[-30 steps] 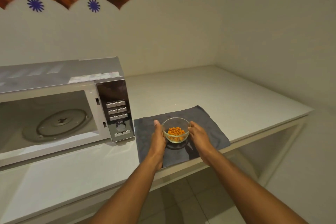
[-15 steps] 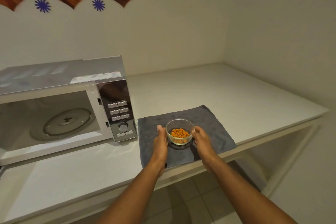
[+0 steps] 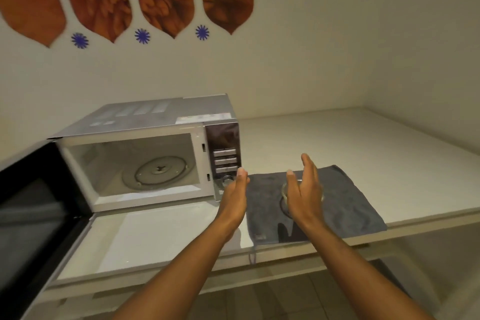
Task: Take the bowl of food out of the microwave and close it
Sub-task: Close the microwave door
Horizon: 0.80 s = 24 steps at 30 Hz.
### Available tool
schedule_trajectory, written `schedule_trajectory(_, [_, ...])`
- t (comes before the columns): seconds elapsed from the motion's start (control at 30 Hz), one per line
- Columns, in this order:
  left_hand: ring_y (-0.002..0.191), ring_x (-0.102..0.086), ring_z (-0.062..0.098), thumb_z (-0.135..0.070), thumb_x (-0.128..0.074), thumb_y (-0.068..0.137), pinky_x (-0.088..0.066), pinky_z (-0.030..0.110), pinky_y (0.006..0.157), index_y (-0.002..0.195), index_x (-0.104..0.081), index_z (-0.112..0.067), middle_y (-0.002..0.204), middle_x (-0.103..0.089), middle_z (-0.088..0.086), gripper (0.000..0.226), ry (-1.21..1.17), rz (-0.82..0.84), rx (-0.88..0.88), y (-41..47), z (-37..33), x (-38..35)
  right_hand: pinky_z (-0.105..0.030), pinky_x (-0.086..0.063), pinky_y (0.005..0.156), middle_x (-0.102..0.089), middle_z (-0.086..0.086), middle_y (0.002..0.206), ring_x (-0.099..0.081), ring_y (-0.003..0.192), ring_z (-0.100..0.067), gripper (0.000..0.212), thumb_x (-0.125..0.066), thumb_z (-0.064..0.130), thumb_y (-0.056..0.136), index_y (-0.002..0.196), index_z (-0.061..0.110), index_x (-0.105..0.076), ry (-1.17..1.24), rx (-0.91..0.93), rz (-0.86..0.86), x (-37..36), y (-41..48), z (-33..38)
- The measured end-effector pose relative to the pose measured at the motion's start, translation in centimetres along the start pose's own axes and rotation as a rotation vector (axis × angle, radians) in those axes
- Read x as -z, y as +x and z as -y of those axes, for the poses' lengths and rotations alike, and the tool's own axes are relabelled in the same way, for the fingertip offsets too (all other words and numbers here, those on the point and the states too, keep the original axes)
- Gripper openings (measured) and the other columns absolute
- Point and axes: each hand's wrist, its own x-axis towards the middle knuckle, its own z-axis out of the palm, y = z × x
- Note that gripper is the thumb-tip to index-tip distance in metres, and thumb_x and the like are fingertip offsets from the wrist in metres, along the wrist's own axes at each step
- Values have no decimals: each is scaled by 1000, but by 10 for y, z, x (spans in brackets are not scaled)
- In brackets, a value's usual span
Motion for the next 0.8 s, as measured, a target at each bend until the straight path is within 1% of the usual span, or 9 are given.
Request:
schedule_trajectory(0.1, [132, -54, 12, -80, -23, 93, -38, 37, 106, 130, -61, -51, 138, -62, -21, 61, 24, -46, -42, -10, -13, 34, -52, -29, 124, -29, -3, 170, -29, 155, -24, 67, -42, 46, 103, 162, 20, -25, -22, 104, 39, -18, 3, 34])
schedule_trajectory(0.13, [133, -56, 10, -80, -23, 93, -38, 30, 103, 132, -60, -50, 136, -64, -25, 62, 39, -71, -68, -13, -18, 45, -50, -28, 124, -28, -4, 170, -28, 155, -23, 68, -41, 47, 102, 163, 20, -25, -36, 139, 53, -24, 5, 44])
schedule_trajectory(0.23, [91, -62, -27, -81, -23, 90, -38, 15, 81, 101, -66, -61, 87, -67, -49, 48, 127, -141, -177, -23, -32, 81, -46, -24, 125, -26, -5, 171, -25, 156, -22, 68, -40, 45, 103, 163, 18, -23, -75, 255, 87, -40, 12, 75])
schedule_trajectory(0.27, [84, -59, -31, -81, -23, 91, -36, 13, 77, 101, -67, -62, 86, -65, -51, 49, 149, -167, -198, -27, -37, 93, -44, -23, 125, -25, -5, 171, -25, 156, -21, 69, -40, 44, 103, 164, 17, -23, -83, 296, 97, -45, 16, 86])
schedule_trajectory(0.33, [95, -60, -24, -76, -24, 98, -37, 12, 83, 130, -66, -47, 114, -66, -38, 60, 182, -220, -218, -36, -47, 118, -42, -21, 125, -25, -7, 172, -24, 157, -22, 69, -44, 41, 104, 164, 14, -23, -104, 370, 117, -56, 22, 108])
schedule_trajectory(0.37, [114, -59, -15, -72, -26, 101, -38, 14, 96, 147, -58, -34, 136, -61, -26, 67, 202, -249, -234, -39, -49, 131, -42, -20, 125, -25, -8, 171, -24, 157, -23, 69, -45, 40, 104, 164, 13, -24, -121, 403, 129, -61, 25, 118])
schedule_trajectory(0.47, [156, -36, 18, -64, -35, 104, -24, 30, 119, 165, -31, -20, 170, -37, -1, 75, 310, -318, -254, -49, -60, 171, -46, -19, 128, -24, -10, 172, -22, 158, -26, 69, -45, 39, 104, 164, 12, -23, -235, 494, 192, -75, 33, 138])
schedule_trajectory(0.67, [158, -32, 28, -66, -39, 102, -26, 52, 129, 166, -28, -17, 173, -32, 7, 81, 528, -503, -225, -79, -75, 254, -52, -27, 125, -40, -15, 162, -36, 150, -32, 65, -48, 38, 100, 155, 7, -33, -501, 625, 291, -103, 42, 158])
schedule_trajectory(0.8, [148, -42, 39, -64, -41, 102, -34, 61, 121, 152, -48, -11, 157, -53, 17, 73, 896, -665, -151, -95, -85, 304, -53, -26, 126, -42, -18, 159, -38, 147, -36, 68, -48, 44, 99, 154, 6, -34, -617, 655, 278, -112, 42, 155])
